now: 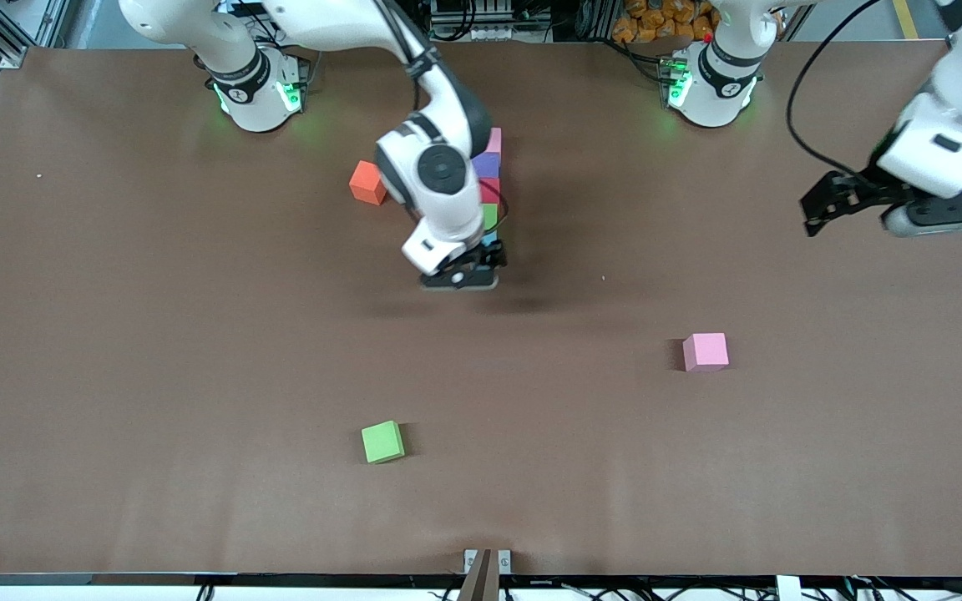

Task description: Arrange blocks into number 1

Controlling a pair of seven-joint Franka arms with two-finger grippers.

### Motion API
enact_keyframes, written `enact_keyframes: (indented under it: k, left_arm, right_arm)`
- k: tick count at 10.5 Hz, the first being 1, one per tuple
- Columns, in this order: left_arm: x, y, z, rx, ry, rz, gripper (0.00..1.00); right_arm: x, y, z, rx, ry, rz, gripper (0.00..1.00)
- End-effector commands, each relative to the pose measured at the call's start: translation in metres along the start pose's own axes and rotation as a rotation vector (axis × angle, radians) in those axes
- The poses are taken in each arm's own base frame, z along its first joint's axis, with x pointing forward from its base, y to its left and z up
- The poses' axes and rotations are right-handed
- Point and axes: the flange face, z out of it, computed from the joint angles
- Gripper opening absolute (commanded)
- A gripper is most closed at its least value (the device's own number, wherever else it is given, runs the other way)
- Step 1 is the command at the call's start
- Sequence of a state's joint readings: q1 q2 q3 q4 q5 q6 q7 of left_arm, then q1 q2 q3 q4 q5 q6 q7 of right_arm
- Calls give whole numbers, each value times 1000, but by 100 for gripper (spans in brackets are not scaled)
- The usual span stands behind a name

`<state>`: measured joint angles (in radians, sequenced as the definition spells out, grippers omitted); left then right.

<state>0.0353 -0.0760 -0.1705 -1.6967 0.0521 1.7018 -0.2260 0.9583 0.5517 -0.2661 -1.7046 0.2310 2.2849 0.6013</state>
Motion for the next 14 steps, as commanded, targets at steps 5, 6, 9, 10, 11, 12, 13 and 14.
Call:
enact_keyframes:
  k: [5, 6, 9, 10, 11, 12, 13, 14]
  left_arm:
    - [-8, -18, -8, -25, -43, -13, 100]
    - [-8, -15, -16, -25, -46, -7, 100]
    - [-14, 5, -17, -47, -71, 27, 100]
    - [-14, 4, -19, -49, -70, 27, 100]
    - [-10, 0, -24, -53, -62, 19, 100]
    - [-6, 0, -22, -51, -64, 18, 100]
    - [-5, 0, -22, -51, -63, 16, 100]
    - [-5, 0, -23, -42, -60, 18, 100]
  right_arm:
    - [140, 299, -57, 18, -134, -122, 100]
    - [147, 360, -69, 35, -154, -129, 100]
    - [134, 452, -111, 73, -155, -181, 100]
    - [117, 457, -128, 44, -157, -199, 100]
    - [103, 461, -144, 17, -148, -223, 100]
    - [90, 461, -160, 1, -135, -227, 100]
    - [78, 449, -175, -25, -120, -207, 100]
    - [69, 430, -198, -64, -96, -184, 100]
